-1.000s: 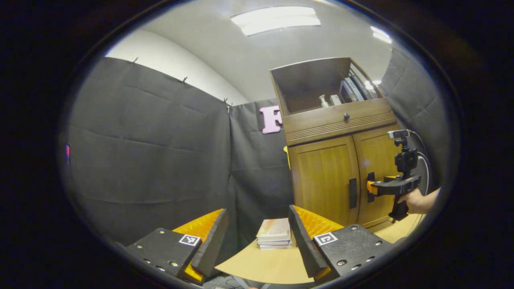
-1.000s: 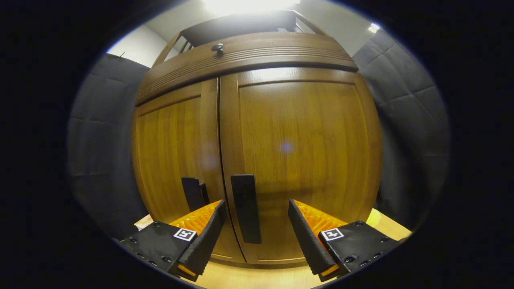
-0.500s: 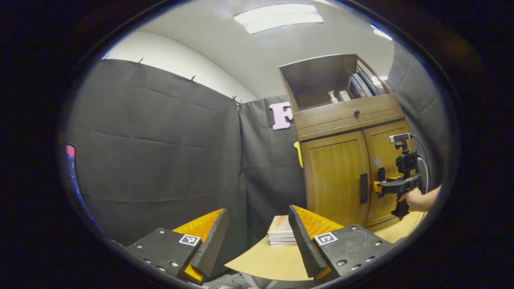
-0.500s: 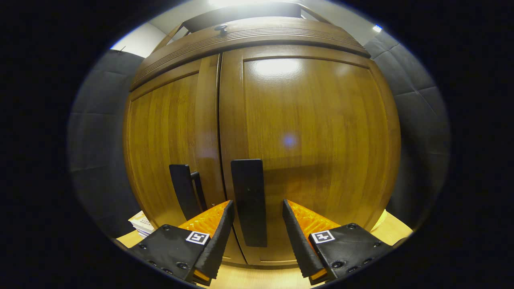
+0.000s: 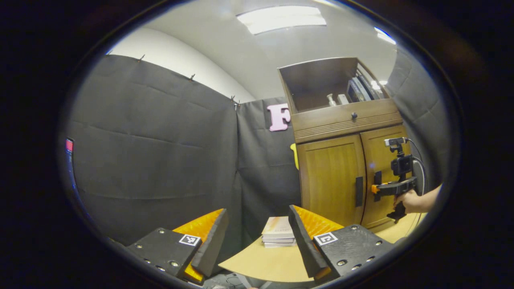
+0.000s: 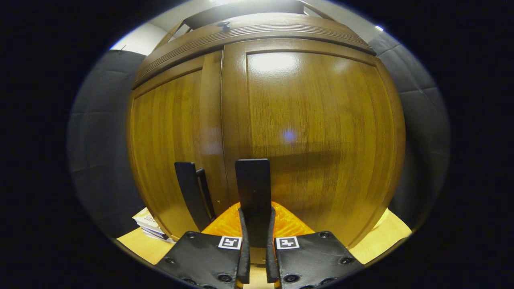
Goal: Open the right door of the double-door shoe cabinet with the right hand, and open the left door with the left hand.
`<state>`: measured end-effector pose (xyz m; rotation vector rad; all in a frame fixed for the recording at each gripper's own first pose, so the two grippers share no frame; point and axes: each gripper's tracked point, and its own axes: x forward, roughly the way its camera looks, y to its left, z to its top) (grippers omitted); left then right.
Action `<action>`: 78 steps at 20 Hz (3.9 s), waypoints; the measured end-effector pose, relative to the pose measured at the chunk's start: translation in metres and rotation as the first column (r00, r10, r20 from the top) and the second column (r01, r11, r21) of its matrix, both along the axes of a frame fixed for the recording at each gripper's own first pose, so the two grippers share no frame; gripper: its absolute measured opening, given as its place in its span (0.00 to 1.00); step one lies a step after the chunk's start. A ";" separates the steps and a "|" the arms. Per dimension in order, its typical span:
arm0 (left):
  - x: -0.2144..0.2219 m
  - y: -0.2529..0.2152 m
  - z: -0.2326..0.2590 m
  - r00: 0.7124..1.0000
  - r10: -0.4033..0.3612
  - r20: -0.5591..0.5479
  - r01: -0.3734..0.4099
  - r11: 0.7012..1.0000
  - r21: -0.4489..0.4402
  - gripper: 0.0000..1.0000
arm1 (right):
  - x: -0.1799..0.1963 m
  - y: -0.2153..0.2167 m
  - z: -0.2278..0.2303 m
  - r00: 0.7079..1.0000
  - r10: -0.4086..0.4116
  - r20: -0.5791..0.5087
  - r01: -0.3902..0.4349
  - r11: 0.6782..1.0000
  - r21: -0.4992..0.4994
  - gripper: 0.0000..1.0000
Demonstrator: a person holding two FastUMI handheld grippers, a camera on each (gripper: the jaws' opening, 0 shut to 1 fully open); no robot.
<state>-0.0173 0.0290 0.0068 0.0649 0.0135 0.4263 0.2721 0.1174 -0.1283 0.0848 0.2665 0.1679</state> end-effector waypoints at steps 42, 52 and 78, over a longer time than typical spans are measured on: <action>0.023 -0.029 -0.007 0.886 -0.459 0.058 0.462 0.884 -0.067 0.87 | -0.164 -0.113 0.022 0.989 0.147 -0.010 -0.147 0.989 0.027 0.14; 0.035 -0.020 0.002 0.843 -0.533 0.074 0.538 0.839 -0.080 0.88 | -0.188 -0.171 0.021 0.997 0.071 -0.011 -0.071 0.997 0.013 0.13; 0.063 -0.024 -0.011 0.846 -0.533 -0.010 0.527 0.838 -0.141 0.87 | -0.207 -0.289 0.030 0.997 -0.068 0.037 0.069 0.997 -0.027 0.09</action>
